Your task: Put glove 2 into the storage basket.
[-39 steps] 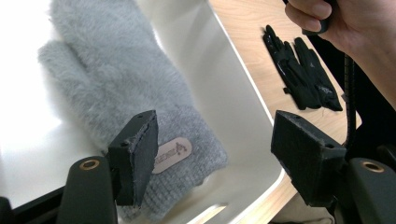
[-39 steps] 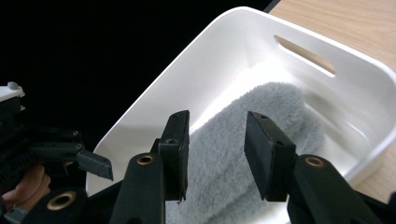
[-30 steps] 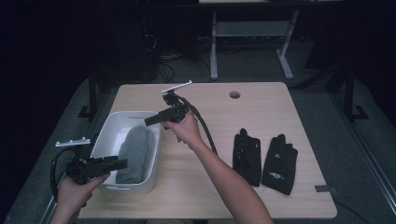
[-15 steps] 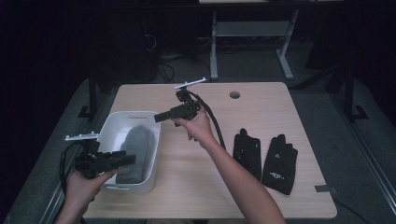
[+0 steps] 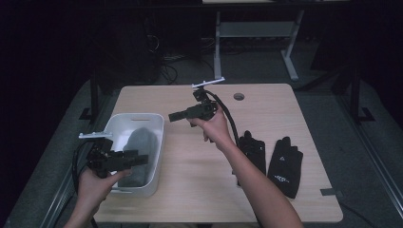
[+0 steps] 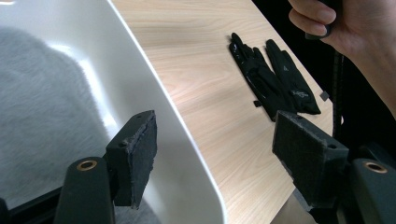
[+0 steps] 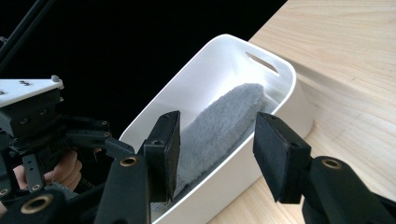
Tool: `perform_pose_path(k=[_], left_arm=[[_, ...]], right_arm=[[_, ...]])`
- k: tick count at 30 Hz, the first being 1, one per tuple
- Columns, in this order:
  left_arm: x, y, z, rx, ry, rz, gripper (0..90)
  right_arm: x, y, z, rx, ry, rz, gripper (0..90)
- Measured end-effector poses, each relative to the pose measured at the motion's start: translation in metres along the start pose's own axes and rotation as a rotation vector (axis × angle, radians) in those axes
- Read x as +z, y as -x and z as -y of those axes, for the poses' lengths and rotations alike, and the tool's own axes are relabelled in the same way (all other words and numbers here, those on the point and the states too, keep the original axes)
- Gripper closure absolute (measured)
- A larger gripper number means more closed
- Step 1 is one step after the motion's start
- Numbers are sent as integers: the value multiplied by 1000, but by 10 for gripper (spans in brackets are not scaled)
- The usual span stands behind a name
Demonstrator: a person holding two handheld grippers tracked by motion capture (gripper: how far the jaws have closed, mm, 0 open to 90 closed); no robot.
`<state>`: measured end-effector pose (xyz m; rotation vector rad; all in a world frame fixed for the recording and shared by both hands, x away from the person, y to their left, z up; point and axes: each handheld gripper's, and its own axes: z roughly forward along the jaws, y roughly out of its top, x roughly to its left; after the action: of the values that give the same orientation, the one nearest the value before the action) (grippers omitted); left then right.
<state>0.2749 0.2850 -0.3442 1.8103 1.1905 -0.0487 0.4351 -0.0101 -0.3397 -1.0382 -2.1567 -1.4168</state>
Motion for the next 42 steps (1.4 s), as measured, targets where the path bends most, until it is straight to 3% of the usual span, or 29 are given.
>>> perform_pose_path(k=[21, 42], left_arm=[[35, 30, -15, 67, -39, 40, 302], [73, 59, -19, 121, -83, 93, 299]], right_arm=[[-49, 13, 17, 20, 39, 23, 495], [-103, 23, 49, 58, 77, 67, 484]])
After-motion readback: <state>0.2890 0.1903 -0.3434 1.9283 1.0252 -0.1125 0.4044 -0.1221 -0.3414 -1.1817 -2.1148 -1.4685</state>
